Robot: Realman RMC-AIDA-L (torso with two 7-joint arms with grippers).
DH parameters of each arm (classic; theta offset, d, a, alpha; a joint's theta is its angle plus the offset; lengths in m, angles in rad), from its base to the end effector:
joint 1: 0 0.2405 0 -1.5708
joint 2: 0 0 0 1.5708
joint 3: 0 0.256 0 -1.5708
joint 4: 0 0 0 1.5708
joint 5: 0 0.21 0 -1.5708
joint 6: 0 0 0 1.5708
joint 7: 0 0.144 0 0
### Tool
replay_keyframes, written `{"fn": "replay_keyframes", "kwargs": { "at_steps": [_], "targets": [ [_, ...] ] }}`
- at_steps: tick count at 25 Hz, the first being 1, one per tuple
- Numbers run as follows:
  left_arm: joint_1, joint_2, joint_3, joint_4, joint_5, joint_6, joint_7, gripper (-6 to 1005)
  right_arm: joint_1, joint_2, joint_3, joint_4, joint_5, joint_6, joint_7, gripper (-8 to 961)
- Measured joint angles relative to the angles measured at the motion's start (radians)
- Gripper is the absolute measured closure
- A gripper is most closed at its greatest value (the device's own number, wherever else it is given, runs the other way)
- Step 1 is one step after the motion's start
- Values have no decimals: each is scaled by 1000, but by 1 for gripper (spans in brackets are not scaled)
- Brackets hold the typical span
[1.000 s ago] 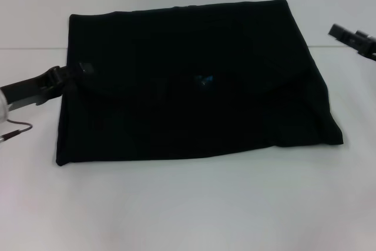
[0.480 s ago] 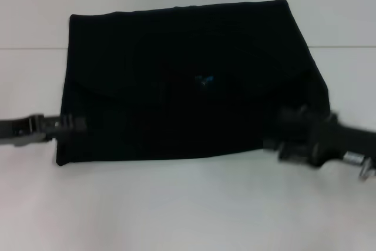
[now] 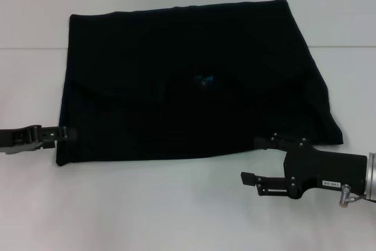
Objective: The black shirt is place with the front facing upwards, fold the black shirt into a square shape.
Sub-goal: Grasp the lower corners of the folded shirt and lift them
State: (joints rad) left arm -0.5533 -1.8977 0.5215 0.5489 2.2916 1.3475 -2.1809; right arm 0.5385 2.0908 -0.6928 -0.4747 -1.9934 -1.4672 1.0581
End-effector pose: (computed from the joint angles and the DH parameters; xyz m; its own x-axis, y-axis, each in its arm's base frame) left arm -0.3479 0.3500 0.0654 0.1958 0.8533 0.4833 0.9806 -0.1703 -0.0965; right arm 0.2726 0.3176 -0.0381 0.8558 -0.1968 -0.4784 -0.3306 -0.9194 -0.2132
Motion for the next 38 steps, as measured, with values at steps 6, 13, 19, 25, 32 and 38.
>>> {"fn": "replay_keyframes", "kwargs": {
  "at_steps": [6,13,19,25,32,38],
  "targets": [
    [-7,-15,5,-7,8,-43,1,220,0,1,-4,12,-2,5,1,71],
    [-14,-29,25,-9,17,-66,0,247,1,1,-5,13,-3,6,1,69],
    [-17,-29,78,-13,17,-58,-36,270,3,2,-5,13,-4,6,1,71],
    [-31,-21,180,-13,27,-72,-146,293,3,1,-2,13,-2,5,1,70],
    [-37,-21,185,-9,41,-83,-152,434,-2,-8,6,-6,1,-4,64,71],
    [-41,-14,183,-10,41,-81,-153,703,-1,-23,7,-67,-1,-4,193,70]
  ]
}}
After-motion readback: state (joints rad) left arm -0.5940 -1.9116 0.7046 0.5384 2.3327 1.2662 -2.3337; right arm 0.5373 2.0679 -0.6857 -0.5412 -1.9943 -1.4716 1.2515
